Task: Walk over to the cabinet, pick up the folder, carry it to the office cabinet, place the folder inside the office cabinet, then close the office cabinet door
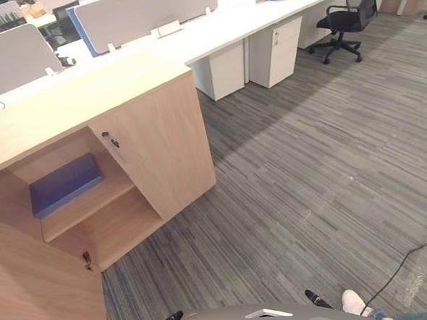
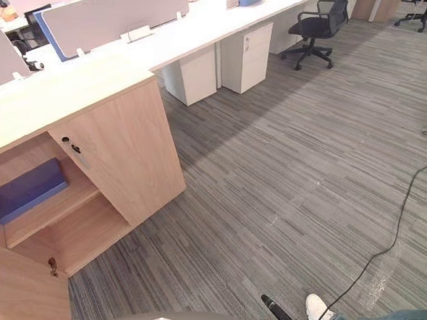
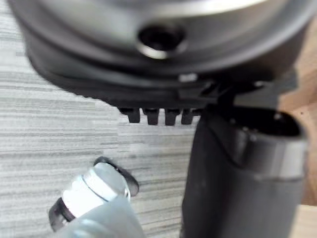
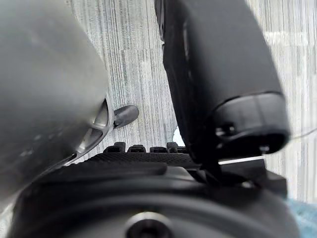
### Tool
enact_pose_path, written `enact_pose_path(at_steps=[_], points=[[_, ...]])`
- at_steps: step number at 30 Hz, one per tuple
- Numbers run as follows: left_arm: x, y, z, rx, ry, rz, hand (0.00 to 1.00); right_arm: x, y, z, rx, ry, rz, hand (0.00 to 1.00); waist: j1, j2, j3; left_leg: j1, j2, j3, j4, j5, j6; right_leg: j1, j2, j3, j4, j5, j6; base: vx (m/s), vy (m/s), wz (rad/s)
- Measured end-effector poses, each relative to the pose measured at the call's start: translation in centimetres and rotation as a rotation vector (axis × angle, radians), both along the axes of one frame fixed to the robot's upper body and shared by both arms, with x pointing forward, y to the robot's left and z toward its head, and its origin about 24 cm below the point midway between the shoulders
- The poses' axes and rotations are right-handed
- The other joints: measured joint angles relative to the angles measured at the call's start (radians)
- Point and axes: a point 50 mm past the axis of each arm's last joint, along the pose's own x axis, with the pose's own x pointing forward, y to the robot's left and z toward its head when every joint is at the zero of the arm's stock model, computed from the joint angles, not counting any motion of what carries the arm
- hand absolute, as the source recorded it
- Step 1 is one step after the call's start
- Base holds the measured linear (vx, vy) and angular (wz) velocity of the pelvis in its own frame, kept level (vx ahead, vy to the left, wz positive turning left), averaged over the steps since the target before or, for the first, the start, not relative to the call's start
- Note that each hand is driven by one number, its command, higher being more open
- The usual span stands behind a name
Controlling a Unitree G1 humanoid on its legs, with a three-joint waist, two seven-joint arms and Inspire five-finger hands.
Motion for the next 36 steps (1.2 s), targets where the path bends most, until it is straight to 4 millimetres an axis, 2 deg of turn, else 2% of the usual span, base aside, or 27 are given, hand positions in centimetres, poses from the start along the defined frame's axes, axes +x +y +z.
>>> enact_pose_path(at_steps=[5,10,13,14,15,16,17,18,19,20,21,23,24,25,26,28,29,31,32,35,36], points=[[-0.4,0.0,0.0,0.012,0.019,0.007,1.00,0.6,-0.1,0.1,-0.009,-0.004,0.017,1.00,-0.002,0.001,0.002,0.002,-0.004,0.032,-0.027,0.004,0.015,-0.004,-0.013,-0.003,0.000,0.002,0.004,-0.05,0.033,0.09],[-1.5,-0.3,-0.1,-0.002,0.050,0.012,1.00,1.0,0.0,0.1,-0.011,0.002,0.079,1.00,-0.017,-0.006,0.004,0.031,-0.023,0.085,-0.106,0.040,0.013,-0.013,-0.044,-0.002,-0.004,0.002,0.021,0.03,0.051,0.06],[-2.0,-0.9,-0.2,-0.022,0.068,-0.001,1.00,0.5,0.0,0.1,-0.011,0.017,0.104,1.00,-0.023,-0.016,0.017,0.074,-0.066,0.057,-0.118,0.043,0.029,0.024,-0.106,-0.044,0.072,-0.035,0.058,0.13,0.114,0.40],[-1.6,-1.1,-0.3,-0.025,0.062,-0.025,1.00,-0.1,-0.4,0.1,-0.020,0.034,0.117,1.00,-0.026,-0.028,0.023,0.089,-0.104,0.021,-0.115,0.033,0.051,0.021,-0.173,-0.069,0.196,-0.090,0.079,0.13,0.177,1.03],[-1.4,-1.0,-0.2,-0.020,0.055,-0.041,1.00,-0.7,-0.7,0.1,-0.027,0.052,0.137,1.00,-0.025,-0.040,0.020,0.089,-0.138,-0.026,-0.105,0.025,0.059,-0.011,-0.246,-0.067,0.363,-0.139,0.047,0.12,0.186,1.15],[-1.4,-0.9,-0.2,-0.016,0.052,-0.048,1.00,-0.8,-0.8,0.2,-0.027,0.051,0.133,1.00,-0.025,-0.043,0.020,0.088,-0.149,-0.050,-0.100,0.022,0.065,-0.041,-0.276,-0.045,0.454,-0.147,0.002,0.11,0.151,1.17],[-1.5,-0.5,-0.1,-0.002,0.055,-0.076,1.00,-0.6,-0.8,0.2,-0.025,0.041,0.146,1.00,-0.026,-0.049,0.023,0.091,-0.160,-0.091,-0.101,0.024,0.076,-0.109,-0.299,0.066,0.602,-0.126,-0.089,0.16,0.102,1.04],[-1.3,0.4,0.0,0.023,0.055,-0.102,1.00,0.0,-0.6,0.2,-0.027,0.033,0.183,1.00,-0.026,-0.051,0.029,0.092,-0.152,-0.131,-0.100,0.031,0.083,-0.169,-0.273,0.204,0.674,-0.150,-0.097,0.17,0.031,0.93],[-1.3,0.7,0.1,0.030,0.055,-0.108,1.00,0.2,-0.2,0.1,-0.019,0.033,0.198,1.00,-0.024,-0.056,0.032,0.089,-0.147,-0.147,-0.099,0.034,0.079,-0.176,-0.238,0.263,0.665,-0.195,-0.081,0.14,-0.118,0.87],[-1.1,1.8,0.4,0.069,0.050,-0.110,1.00,1.1,0.6,0.0,-0.004,0.017,0.249,1.00,-0.027,-0.076,0.044,0.075,-0.134,-0.190,-0.099,0.038,0.073,-0.188,-0.131,0.391,0.603,-0.265,-0.069,0.09,-0.209,1.03],[-0.2,2.5,0.6,0.098,0.034,-0.111,1.00,1.7,1.2,-0.1,0.005,0.003,0.279,1.00,-0.033,-0.090,0.051,0.048,-0.125,-0.247,-0.100,0.035,0.069,-0.196,-0.023,0.529,0.519,-0.302,-0.074,0.06,-0.240,1.23],[1.2,2.9,0.8,0.120,-0.012,-0.079,1.00,2.0,1.7,-0.1,0.011,-0.005,0.290,1.00,-0.041,-0.107,0.059,0.006,-0.132,-0.318,-0.091,0.042,0.055,-0.210,0.076,0.703,0.433,-0.310,-0.055,0.04,-0.268,1.33],[2.4,2.2,0.7,0.109,-0.052,-0.044,1.00,2.2,1.8,-0.1,0.008,-0.015,0.293,1.00,-0.038,-0.111,0.070,-0.014,-0.140,-0.333,-0.062,0.038,0.036,-0.196,0.097,0.728,0.410,-0.311,-0.023,0.04,-0.247,1.08],[2.7,1.1,0.5,0.084,-0.062,-0.017,1.00,2.1,1.5,0.0,-0.005,-0.017,0.281,1.00,-0.024,-0.101,0.078,-0.016,-0.126,-0.286,-0.043,0.031,0.027,-0.185,0.094,0.694,0.398,-0.306,-0.029,0.03,-0.212,0.95],[2.6,-0.3,0.2,0.047,-0.063,0.006,1.00,2.1,1.1,0.1,-0.025,-0.029,0.274,1.00,-0.031,-0.082,0.082,-0.016,-0.112,-0.212,-0.019,0.021,0.030,-0.155,0.093,0.647,0.385,-0.311,-0.036,0.06,-0.084,0.90],[2.5,-0.4,0.2,0.039,-0.073,0.038,1.00,2.1,1.1,0.2,-0.037,-0.039,0.288,1.00,-0.047,-0.075,0.083,-0.017,-0.085,-0.205,-0.009,0.015,0.017,-0.101,0.101,0.576,0.349,-0.313,-0.040,0.08,-0.100,0.96],[2.6,-0.3,0.3,0.043,-0.080,0.055,1.00,1.9,1.2,0.2,-0.034,-0.037,0.293,1.00,-0.045,-0.080,0.083,-0.018,-0.072,-0.211,-0.012,0.018,0.002,-0.080,0.108,0.548,0.331,-0.312,-0.042,0.08,-0.075,0.70],[2.8,0.1,0.4,0.052,-0.103,0.101,1.00,1.8,1.9,0.1,-0.022,-0.039,0.291,1.00,-0.022,-0.104,0.077,-0.036,-0.062,-0.237,-0.013,0.023,-0.008,-0.054,0.116,0.500,0.291,-0.306,-0.050,0.10,-0.040,0.60],[2.9,0.2,0.5,0.055,-0.110,0.111,1.00,1.9,2.1,0.1,-0.018,-0.043,0.287,1.00,-0.021,-0.106,0.076,-0.041,-0.063,-0.247,-0.013,0.024,-0.010,-0.044,0.117,0.488,0.284,-0.303,-0.051,0.14,0.000,0.55],[3.1,0.8,0.7,0.067,-0.134,0.147,1.00,2.1,3.1,-0.1,0.005,-0.065,0.248,1.00,-0.019,-0.136,0.080,-0.085,-0.068,-0.282,0.003,0.034,-0.023,-0.023,0.121,0.429,0.252,-0.286,-0.049,0.11,0.021,0.60],[3.4,1.0,0.8,0.072,-0.148,0.152,1.00,2.2,3.4,-0.1,0.007,-0.070,0.235,1.00,-0.019,-0.141,0.085,-0.104,-0.074,-0.268,0.016,0.040,-0.020,-0.016,0.117,0.396,0.251,-0.283,-0.051,0.05,0.041,0.77]])
